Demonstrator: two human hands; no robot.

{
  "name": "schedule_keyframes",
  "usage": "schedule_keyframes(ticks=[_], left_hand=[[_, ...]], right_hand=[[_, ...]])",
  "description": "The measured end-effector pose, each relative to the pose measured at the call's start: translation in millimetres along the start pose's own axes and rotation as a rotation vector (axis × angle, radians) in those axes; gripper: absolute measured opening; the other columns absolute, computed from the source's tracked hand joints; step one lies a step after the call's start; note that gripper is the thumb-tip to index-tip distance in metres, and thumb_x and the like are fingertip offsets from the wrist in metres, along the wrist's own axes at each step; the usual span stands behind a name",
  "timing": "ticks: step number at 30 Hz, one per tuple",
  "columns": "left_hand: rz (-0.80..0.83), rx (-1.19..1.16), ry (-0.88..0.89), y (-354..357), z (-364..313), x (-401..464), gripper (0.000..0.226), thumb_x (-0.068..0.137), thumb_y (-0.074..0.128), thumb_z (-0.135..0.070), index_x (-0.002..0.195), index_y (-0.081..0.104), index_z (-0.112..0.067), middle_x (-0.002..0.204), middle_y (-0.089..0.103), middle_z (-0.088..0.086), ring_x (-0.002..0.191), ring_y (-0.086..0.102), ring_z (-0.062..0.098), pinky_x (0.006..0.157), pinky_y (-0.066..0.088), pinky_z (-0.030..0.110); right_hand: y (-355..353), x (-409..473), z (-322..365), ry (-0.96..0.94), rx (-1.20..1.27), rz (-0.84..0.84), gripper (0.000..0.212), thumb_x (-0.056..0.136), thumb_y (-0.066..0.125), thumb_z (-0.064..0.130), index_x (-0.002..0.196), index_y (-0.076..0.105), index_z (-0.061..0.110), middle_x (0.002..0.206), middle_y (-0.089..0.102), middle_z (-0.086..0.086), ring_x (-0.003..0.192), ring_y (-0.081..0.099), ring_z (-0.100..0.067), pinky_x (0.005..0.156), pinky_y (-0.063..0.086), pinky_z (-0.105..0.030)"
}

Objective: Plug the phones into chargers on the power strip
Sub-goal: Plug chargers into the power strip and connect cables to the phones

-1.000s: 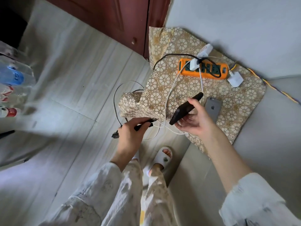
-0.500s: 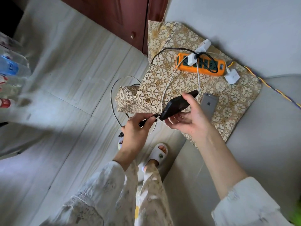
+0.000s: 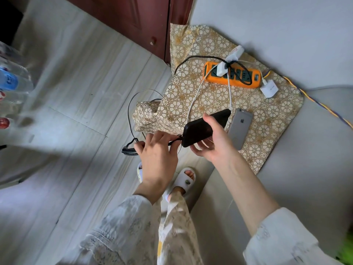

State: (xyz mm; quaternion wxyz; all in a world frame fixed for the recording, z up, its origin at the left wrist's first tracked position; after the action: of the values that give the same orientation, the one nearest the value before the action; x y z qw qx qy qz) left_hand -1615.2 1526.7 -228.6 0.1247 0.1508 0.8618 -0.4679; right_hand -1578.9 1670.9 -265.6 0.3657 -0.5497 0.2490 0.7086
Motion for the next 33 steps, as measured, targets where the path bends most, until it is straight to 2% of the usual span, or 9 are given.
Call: schedule_keyframes(ticks=[5,9,15,21,24,27,29,31,33], left_hand=[[-0.013,0.062,0.025,1.8,-2.1,-2.0,0.016,0.086,0.058,-0.029,0.093,0.071,-0.023,0.094,0.064,0.000,0.096,0.054,0.024,0.080,0.017,0.034],[-0.011,0.055,-0.004,5.3,3.6,-6.9,0.015,0.085,0.059,-0.027,0.093,0.071,-0.022,0.093,0.064,0.001,0.097,0.054,0.024,0.080,0.017,0.034],[-0.024,0.095,0.038,9.3,0.9,-3.5,0.014,0.084,0.061,-0.027,0.087,0.072,-0.019,0.088,0.063,0.002,0.092,0.056,0.024,0.077,0.017,0.034],[0.007,-0.010,-0.008,15.7,9.8,5.9,0.019,0.085,0.059,-0.035,0.095,0.071,-0.024,0.093,0.065,0.000,0.097,0.055,0.022,0.078,0.018,0.033],[0.160,0.064,0.044,27.6,17.2,7.6,0.038,0.080,0.062,-0.044,0.113,0.061,-0.024,0.106,0.066,0.001,0.104,0.057,0.023,0.084,0.022,0.033],[0.480,0.028,0.002,39.0,39.3,10.3,0.060,0.074,0.067,-0.048,0.125,0.049,-0.024,0.113,0.065,0.003,0.105,0.060,0.026,0.097,0.037,0.036],[0.645,0.083,-0.057,44.7,54.1,12.7,0.050,0.076,0.066,-0.045,0.118,0.052,-0.021,0.103,0.068,0.007,0.102,0.061,0.028,0.099,0.037,0.035],[0.682,0.171,-0.061,48.5,63.8,18.7,0.028,0.081,0.061,-0.034,0.102,0.060,-0.016,0.098,0.069,0.009,0.103,0.059,0.028,0.096,0.032,0.033],[0.670,0.118,-0.095,52.4,70.2,25.7,0.019,0.085,0.055,-0.025,0.094,0.062,-0.011,0.095,0.070,0.014,0.100,0.060,0.032,0.094,0.041,0.037]], right_hand=[[0.7,-0.2,-3.4,-0.023,-0.048,-0.020,0.032,0.067,0.078,0.034,0.084,0.057,0.017,0.088,0.065,-0.007,0.086,0.061,-0.019,0.071,0.054,-0.039],[1.3,-0.8,-4.5,-0.058,-0.106,-0.040,0.031,0.068,0.078,0.034,0.082,0.056,0.016,0.087,0.064,-0.007,0.087,0.060,-0.019,0.068,0.054,-0.037],[2.4,0.6,-11.3,-0.003,-0.108,-0.032,0.034,0.068,0.078,0.036,0.083,0.057,0.015,0.088,0.063,-0.007,0.086,0.059,-0.019,0.069,0.053,-0.037],[0.8,7.6,-3.6,-0.008,-0.115,-0.016,0.034,0.065,0.080,0.033,0.084,0.058,0.016,0.086,0.066,-0.007,0.083,0.062,-0.019,0.071,0.056,-0.040],[-1.9,14.5,4.1,-0.051,-0.182,-0.016,0.035,0.065,0.080,0.034,0.084,0.057,0.017,0.089,0.067,-0.007,0.090,0.063,-0.019,0.064,0.055,-0.035],[-7.3,24.4,13.7,-0.110,-0.284,-0.072,0.036,0.065,0.079,0.035,0.086,0.055,0.017,0.094,0.065,-0.005,0.090,0.061,-0.016,0.062,0.053,-0.032],[-9.8,31.4,19.9,-0.145,-0.372,-0.114,0.040,0.066,0.079,0.035,0.090,0.054,0.015,0.086,0.060,0.000,0.079,0.056,-0.010,0.056,0.049,-0.026],[-10.4,39.9,22.7,-0.161,-0.445,-0.128,0.044,0.067,0.078,0.034,0.095,0.051,0.014,0.081,0.055,0.003,0.072,0.051,-0.006,0.052,0.045,-0.024],[-10.3,48.6,23.2,-0.170,-0.474,-0.132,0.048,0.067,0.078,0.032,0.101,0.050,0.014,0.084,0.056,0.003,0.072,0.051,-0.006,0.053,0.046,-0.024]])
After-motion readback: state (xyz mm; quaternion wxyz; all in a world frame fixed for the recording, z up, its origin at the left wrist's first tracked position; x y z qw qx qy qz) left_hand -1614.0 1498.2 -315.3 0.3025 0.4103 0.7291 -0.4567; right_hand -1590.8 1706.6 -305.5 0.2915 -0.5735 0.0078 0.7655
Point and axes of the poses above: each hand's wrist, its own x-axis towards the middle knuckle, its own y-axis out of the palm, z = x × y, the point moved 5 cm from there along x, towards the middle knuckle
